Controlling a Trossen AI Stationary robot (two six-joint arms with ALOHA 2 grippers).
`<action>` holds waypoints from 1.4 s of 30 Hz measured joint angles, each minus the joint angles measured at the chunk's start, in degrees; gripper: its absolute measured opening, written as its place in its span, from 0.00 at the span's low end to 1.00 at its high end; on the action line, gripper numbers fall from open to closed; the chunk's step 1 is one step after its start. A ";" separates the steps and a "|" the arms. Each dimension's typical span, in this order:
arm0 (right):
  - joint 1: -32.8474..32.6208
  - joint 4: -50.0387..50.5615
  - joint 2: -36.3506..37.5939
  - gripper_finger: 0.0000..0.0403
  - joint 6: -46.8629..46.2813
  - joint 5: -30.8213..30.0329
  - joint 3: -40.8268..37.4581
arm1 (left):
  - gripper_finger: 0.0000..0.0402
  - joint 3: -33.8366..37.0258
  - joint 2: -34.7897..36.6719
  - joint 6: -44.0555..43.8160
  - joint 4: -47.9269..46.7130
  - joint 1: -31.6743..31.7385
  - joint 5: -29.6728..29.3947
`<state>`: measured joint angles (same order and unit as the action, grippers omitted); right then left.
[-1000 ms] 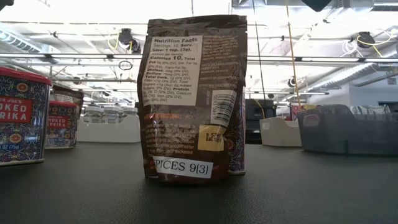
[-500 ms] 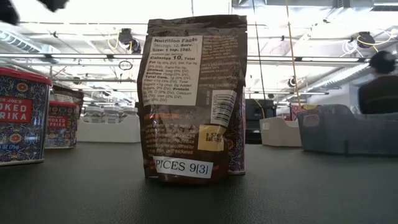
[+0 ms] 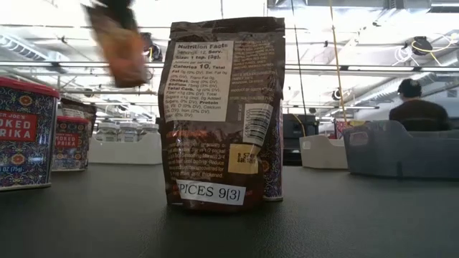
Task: Sort spices by type
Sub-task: Put the orange seasoning bag into the right white bin
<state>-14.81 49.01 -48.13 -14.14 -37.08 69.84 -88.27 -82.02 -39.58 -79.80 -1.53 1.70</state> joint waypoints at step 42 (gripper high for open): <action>37.30 -18.82 -21.94 0.40 12.46 49.79 -1.40 | 0.00 -45.59 -38.75 56.55 13.39 18.23 10.14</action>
<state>22.49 30.18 -70.07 -1.68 12.71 68.45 -133.86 -120.77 16.97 -66.41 16.70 11.84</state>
